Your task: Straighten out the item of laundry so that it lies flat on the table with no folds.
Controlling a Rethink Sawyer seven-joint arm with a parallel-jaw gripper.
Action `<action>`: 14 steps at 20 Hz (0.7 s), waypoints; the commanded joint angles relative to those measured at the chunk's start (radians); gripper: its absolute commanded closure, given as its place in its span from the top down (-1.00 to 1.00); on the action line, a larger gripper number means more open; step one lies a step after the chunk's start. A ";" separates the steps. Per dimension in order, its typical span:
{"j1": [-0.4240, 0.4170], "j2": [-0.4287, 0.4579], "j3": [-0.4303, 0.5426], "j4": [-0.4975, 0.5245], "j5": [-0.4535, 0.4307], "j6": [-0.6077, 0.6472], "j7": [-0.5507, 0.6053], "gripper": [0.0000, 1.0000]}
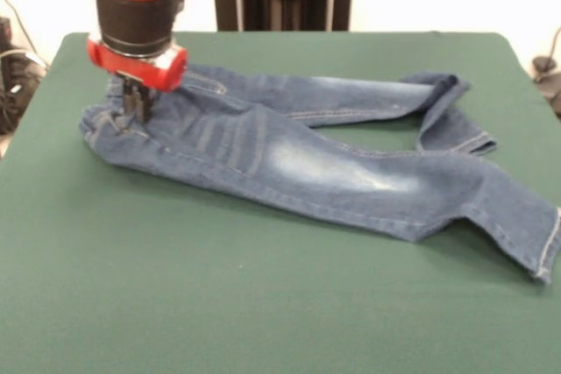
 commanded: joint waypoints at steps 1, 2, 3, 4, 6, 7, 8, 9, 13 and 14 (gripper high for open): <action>-0.023 0.013 0.102 -0.101 -0.045 0.093 -0.439 -1.00; -0.026 0.016 0.102 -0.107 -0.045 0.090 -0.448 -1.00; -0.028 0.021 0.103 -0.114 -0.046 0.085 -0.455 -1.00; -0.029 0.026 0.104 -0.120 -0.046 0.082 -0.463 -1.00; -0.029 0.035 0.104 -0.136 -0.044 0.081 -0.477 -1.00; -0.028 0.038 0.103 -0.141 -0.042 0.082 -0.481 -1.00; -0.027 0.038 0.102 -0.144 -0.039 0.084 -0.485 -1.00; -0.026 0.038 0.100 -0.144 -0.037 0.084 -0.487 -1.00; -0.030 0.024 0.094 -0.137 -0.028 0.085 -0.503 -1.00; -0.031 0.022 0.093 -0.137 -0.026 0.086 -0.509 -1.00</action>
